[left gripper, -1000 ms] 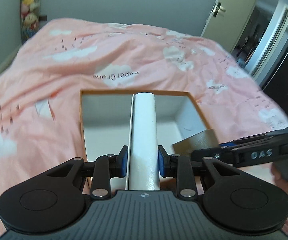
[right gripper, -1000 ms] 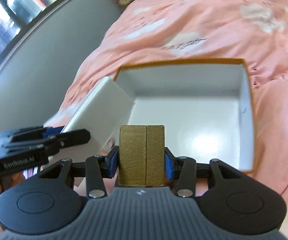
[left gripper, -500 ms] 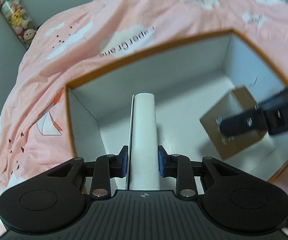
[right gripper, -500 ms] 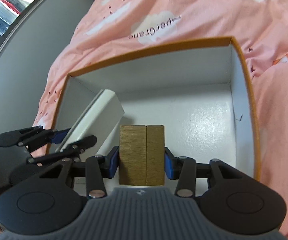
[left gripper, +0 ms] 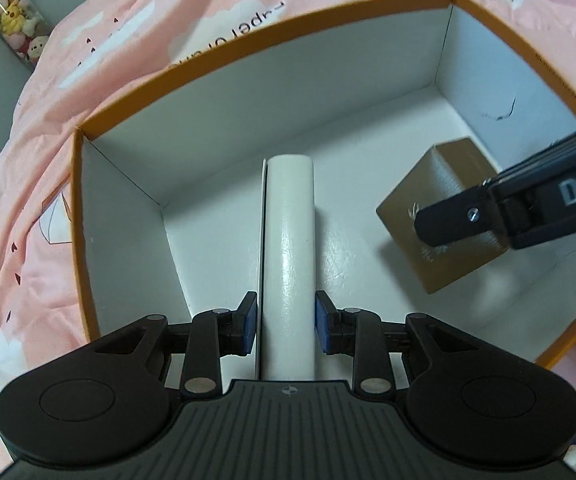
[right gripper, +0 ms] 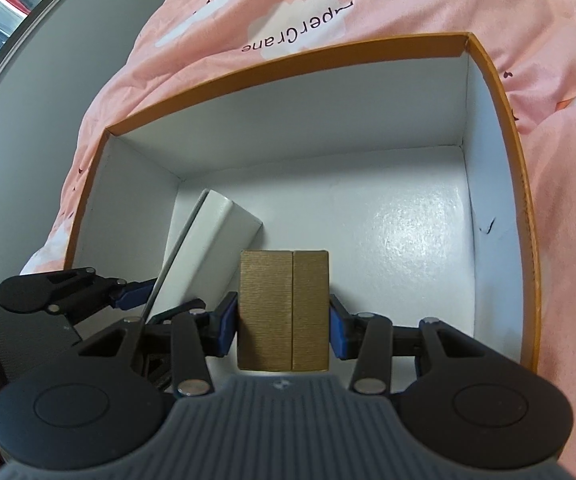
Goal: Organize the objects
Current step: 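Lower the white case into the orange box with the left tool while the right tool carries the kraft box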
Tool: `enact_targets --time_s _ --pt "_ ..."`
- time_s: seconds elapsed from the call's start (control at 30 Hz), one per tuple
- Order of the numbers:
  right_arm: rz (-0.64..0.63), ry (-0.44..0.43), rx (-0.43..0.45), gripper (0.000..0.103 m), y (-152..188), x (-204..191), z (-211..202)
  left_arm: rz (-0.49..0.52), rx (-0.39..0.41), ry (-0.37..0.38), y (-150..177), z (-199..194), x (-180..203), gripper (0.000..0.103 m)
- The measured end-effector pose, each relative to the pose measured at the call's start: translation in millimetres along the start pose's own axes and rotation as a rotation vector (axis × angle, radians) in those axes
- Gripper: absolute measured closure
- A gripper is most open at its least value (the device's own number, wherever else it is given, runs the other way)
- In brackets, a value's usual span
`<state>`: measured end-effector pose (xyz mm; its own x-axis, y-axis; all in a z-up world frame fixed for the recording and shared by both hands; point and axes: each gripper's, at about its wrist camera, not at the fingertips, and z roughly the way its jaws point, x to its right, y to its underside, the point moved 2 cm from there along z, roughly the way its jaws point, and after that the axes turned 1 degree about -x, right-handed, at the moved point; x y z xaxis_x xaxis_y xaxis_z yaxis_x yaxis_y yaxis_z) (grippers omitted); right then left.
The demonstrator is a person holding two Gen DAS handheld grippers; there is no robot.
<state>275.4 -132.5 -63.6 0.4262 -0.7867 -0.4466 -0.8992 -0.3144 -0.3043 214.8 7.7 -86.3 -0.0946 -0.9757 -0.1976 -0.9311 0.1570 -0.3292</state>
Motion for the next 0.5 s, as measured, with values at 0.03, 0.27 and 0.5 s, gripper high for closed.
enact_targets --time_s 0.03,0.27,0.5 --pt "0.001 0.001 -0.003 0.056 1 0 0 -0.012 0.008 0.017 1 -3 -2 0.069" --pt "0.003 0.015 -0.017 0.056 0 -3 9 -0.121 0.018 0.25 1 -17 -9 0.068" --pt "0.001 0.057 -0.027 0.056 -2 -3 12 -0.14 0.051 0.306 7 -25 -17 0.068"
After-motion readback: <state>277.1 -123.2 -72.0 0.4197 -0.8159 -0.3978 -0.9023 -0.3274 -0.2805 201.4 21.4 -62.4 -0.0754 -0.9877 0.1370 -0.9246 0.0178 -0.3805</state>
